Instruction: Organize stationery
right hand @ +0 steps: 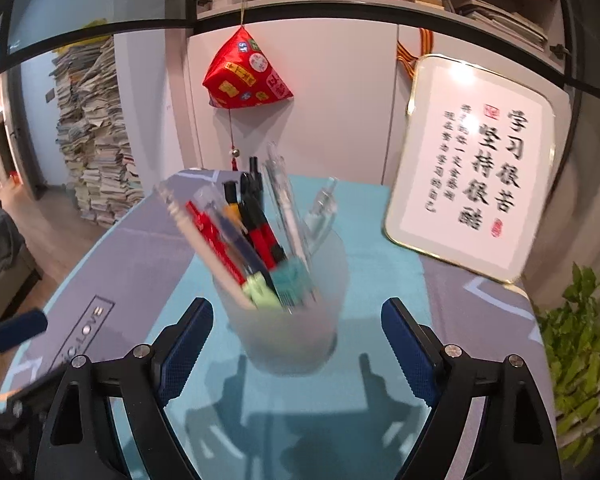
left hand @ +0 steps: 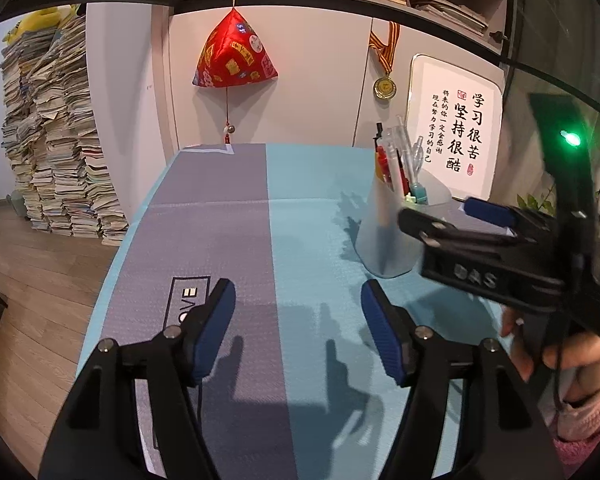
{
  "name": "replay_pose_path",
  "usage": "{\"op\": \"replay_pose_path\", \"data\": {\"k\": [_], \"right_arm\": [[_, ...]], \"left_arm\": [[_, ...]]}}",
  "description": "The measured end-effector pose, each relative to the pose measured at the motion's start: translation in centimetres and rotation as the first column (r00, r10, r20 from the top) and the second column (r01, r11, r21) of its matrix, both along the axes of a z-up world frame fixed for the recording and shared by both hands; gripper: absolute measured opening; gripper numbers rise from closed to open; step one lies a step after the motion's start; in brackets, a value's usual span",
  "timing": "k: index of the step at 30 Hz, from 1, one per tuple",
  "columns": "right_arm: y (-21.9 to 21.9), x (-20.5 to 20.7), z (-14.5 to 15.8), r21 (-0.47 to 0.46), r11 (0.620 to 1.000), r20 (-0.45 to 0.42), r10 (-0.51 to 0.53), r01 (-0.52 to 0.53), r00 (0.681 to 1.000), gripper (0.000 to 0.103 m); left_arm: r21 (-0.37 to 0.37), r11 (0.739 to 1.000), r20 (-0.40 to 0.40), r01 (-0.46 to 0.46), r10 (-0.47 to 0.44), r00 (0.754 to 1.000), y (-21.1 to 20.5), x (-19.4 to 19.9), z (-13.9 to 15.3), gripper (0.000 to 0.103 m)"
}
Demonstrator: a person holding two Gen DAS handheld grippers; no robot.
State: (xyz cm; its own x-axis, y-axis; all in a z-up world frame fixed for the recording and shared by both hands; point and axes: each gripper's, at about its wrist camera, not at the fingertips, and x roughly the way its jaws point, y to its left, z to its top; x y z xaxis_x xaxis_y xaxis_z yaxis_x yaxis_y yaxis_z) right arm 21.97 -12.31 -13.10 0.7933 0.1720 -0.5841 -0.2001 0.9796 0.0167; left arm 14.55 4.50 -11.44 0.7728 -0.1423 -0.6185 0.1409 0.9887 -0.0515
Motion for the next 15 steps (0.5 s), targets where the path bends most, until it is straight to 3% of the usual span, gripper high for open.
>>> {"op": "replay_pose_path", "data": {"k": [5, 9, 15], "right_arm": [[-2.3, -3.2, 2.7, 0.016, 0.998, -0.007, -0.061, 0.061, 0.998, 0.087], [-4.4, -6.0, 6.6, 0.040, 0.991, -0.005, -0.129, 0.129, 0.992, 0.087], [-6.4, -11.9, 12.8, 0.076, 0.980, 0.138, -0.195, 0.186, 0.971, 0.089]], "left_arm": [[0.017, 1.000, 0.040, 0.004, -0.005, 0.999, -1.1, -0.7, 2.6, 0.065], [0.034, 0.999, 0.156, 0.003, -0.009, 0.988, -2.2, -2.4, 7.0, 0.069], [0.063, 0.997, 0.301, 0.035, -0.052, 0.952, -4.0, -6.5, 12.4, 0.086]]}}
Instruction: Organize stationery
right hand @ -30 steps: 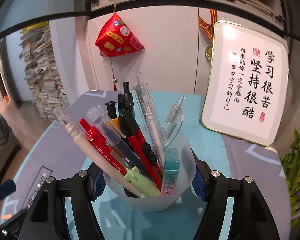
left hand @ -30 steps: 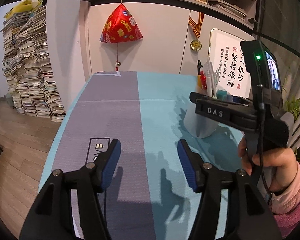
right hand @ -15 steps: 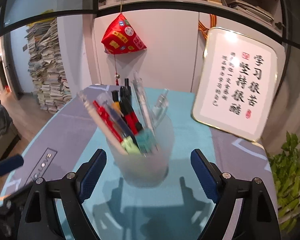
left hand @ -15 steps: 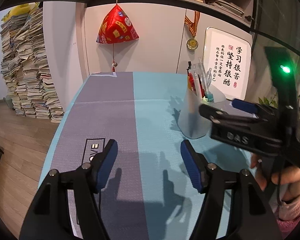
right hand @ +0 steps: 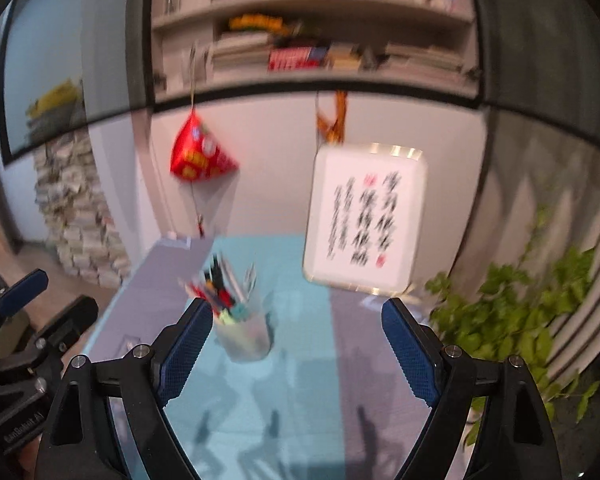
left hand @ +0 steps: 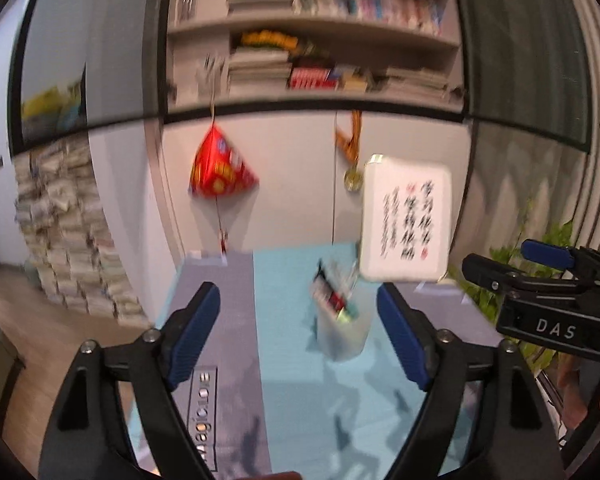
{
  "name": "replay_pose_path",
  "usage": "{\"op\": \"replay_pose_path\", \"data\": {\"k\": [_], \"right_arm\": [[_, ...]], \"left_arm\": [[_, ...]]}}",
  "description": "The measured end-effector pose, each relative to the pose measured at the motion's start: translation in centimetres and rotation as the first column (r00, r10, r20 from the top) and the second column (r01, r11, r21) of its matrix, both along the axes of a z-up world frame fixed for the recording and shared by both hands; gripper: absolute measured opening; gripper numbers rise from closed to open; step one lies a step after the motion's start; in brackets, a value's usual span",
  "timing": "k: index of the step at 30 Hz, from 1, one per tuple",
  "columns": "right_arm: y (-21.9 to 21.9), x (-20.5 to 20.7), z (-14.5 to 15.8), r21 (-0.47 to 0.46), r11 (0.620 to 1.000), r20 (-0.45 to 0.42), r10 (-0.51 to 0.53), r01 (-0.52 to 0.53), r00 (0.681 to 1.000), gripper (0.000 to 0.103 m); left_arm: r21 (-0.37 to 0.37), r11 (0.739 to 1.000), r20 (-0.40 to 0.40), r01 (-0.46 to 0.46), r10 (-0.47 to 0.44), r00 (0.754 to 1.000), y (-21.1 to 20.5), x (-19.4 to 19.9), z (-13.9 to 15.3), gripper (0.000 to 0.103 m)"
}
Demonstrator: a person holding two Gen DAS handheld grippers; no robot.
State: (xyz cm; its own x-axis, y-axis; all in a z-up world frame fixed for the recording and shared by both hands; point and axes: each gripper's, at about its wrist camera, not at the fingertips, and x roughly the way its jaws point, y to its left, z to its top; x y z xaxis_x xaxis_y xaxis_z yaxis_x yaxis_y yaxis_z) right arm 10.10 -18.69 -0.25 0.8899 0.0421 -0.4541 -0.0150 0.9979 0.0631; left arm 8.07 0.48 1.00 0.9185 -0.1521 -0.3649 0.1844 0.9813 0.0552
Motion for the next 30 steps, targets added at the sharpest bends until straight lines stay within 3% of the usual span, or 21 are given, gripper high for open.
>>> {"op": "replay_pose_path", "data": {"k": [4, 12, 30], "right_arm": [[-0.2, -3.4, 2.1, 0.001, 1.000, 0.080, -0.025, 0.025, 0.996, 0.090], [-0.8, -8.4, 3.3, 0.001, 0.998, 0.155, -0.060, 0.060, 0.986, 0.091], [-1.9, -12.0, 3.7, 0.023, 0.997, 0.208, -0.077, 0.074, 0.975, 0.091]], "left_arm": [[0.005, 1.000, 0.072, 0.004, -0.004, 0.997, -0.9, -2.7, 1.8, 0.091], [-0.017, 1.000, 0.088, 0.008, -0.007, 0.996, -1.3, -5.7, 2.8, 0.093], [-0.022, 1.000, 0.128, 0.018, -0.015, 0.992, -1.6, -9.0, 3.4, 0.098]]}}
